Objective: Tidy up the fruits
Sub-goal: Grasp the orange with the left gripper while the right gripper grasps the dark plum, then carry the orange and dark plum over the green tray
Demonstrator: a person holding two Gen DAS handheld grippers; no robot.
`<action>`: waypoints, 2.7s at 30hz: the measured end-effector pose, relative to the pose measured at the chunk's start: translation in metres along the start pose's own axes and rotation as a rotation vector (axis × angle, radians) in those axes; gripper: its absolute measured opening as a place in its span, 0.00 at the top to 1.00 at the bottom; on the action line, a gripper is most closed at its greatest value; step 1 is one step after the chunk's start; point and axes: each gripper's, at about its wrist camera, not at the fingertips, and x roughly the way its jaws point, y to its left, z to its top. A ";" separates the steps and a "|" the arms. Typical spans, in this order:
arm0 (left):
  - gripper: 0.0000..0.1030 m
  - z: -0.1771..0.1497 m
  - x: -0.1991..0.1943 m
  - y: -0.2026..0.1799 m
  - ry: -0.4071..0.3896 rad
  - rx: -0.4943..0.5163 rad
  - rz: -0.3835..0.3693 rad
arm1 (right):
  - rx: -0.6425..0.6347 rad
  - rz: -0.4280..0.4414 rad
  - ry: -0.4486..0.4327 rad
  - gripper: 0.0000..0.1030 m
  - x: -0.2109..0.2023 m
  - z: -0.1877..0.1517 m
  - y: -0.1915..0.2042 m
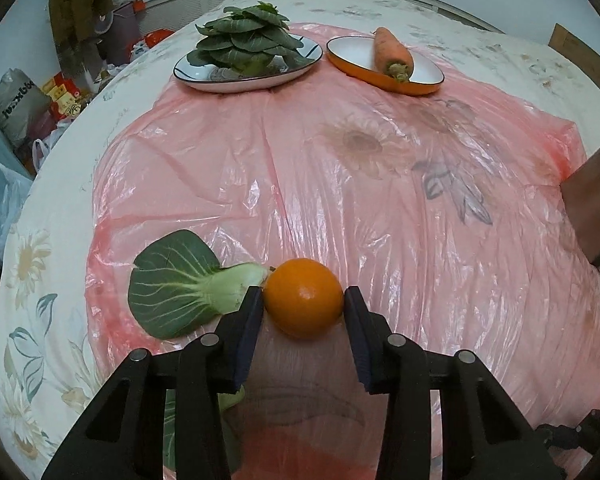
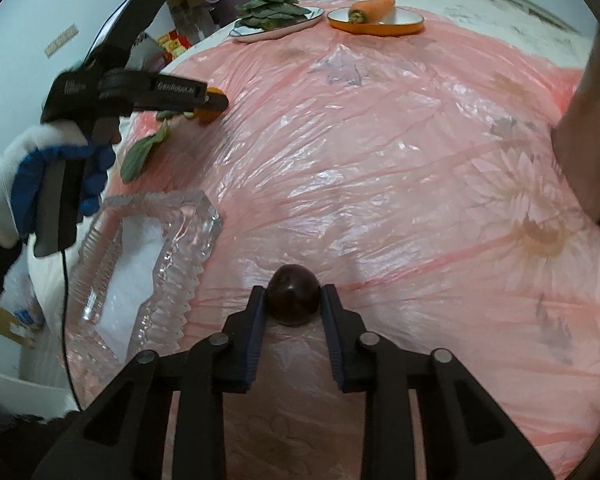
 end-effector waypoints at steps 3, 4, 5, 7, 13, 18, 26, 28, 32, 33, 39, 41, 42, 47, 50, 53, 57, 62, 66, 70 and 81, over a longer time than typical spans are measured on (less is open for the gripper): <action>0.65 0.000 -0.004 0.001 -0.011 -0.002 -0.010 | 0.057 0.048 -0.010 0.94 -0.001 -0.001 -0.008; 0.65 0.000 -0.006 0.001 -0.015 -0.001 -0.014 | 0.075 0.062 -0.013 0.94 -0.002 -0.001 -0.011; 0.65 0.000 -0.008 0.000 -0.020 0.000 -0.017 | 0.091 0.074 -0.017 0.94 -0.002 -0.002 -0.013; 0.65 0.001 -0.013 -0.002 -0.030 0.006 -0.020 | 0.129 0.107 -0.029 0.95 -0.005 -0.002 -0.018; 0.65 0.004 -0.029 -0.013 -0.058 0.020 -0.043 | 0.149 0.130 -0.047 0.94 -0.013 -0.002 -0.021; 0.65 0.004 -0.038 -0.026 -0.064 0.037 -0.055 | 0.147 0.128 -0.063 0.94 -0.022 -0.002 -0.023; 0.65 -0.009 -0.052 -0.058 -0.047 0.087 -0.072 | 0.167 0.091 -0.094 0.94 -0.044 -0.002 -0.041; 0.65 -0.012 -0.055 -0.067 -0.041 0.100 -0.085 | 0.170 0.077 -0.100 0.94 -0.050 -0.003 -0.046; 0.65 -0.019 -0.062 -0.090 -0.027 0.126 -0.121 | 0.181 0.049 -0.110 0.94 -0.063 -0.004 -0.058; 0.65 -0.021 -0.063 -0.096 -0.025 0.133 -0.128 | 0.187 0.040 -0.114 0.94 -0.067 -0.005 -0.063; 0.65 -0.029 -0.069 -0.138 -0.001 0.203 -0.163 | 0.225 -0.002 -0.133 0.94 -0.084 -0.012 -0.086; 0.65 -0.032 -0.069 -0.156 0.012 0.233 -0.172 | 0.237 -0.017 -0.141 0.94 -0.091 -0.016 -0.095; 0.65 -0.034 -0.070 -0.164 0.016 0.245 -0.175 | 0.246 -0.028 -0.145 0.94 -0.095 -0.019 -0.101; 0.65 -0.044 -0.072 -0.209 0.035 0.307 -0.221 | 0.289 -0.077 -0.161 0.94 -0.114 -0.033 -0.128; 0.65 -0.049 -0.076 -0.236 0.035 0.356 -0.250 | 0.322 -0.114 -0.175 0.94 -0.129 -0.042 -0.147; 0.65 -0.055 -0.081 -0.262 0.031 0.408 -0.284 | 0.344 -0.151 -0.188 0.94 -0.144 -0.053 -0.165; 0.65 -0.060 -0.088 -0.292 0.032 0.447 -0.330 | 0.389 -0.201 -0.204 0.94 -0.162 -0.070 -0.188; 0.65 -0.070 -0.098 -0.331 0.033 0.503 -0.383 | 0.434 -0.251 -0.218 0.94 -0.184 -0.091 -0.212; 0.65 -0.076 -0.105 -0.357 0.033 0.538 -0.418 | 0.460 -0.282 -0.233 0.94 -0.198 -0.104 -0.227; 0.65 -0.083 -0.110 -0.380 0.038 0.565 -0.445 | 0.482 -0.305 -0.245 0.94 -0.212 -0.116 -0.242; 0.65 -0.090 -0.113 -0.426 0.050 0.613 -0.484 | 0.547 -0.368 -0.251 0.94 -0.234 -0.145 -0.275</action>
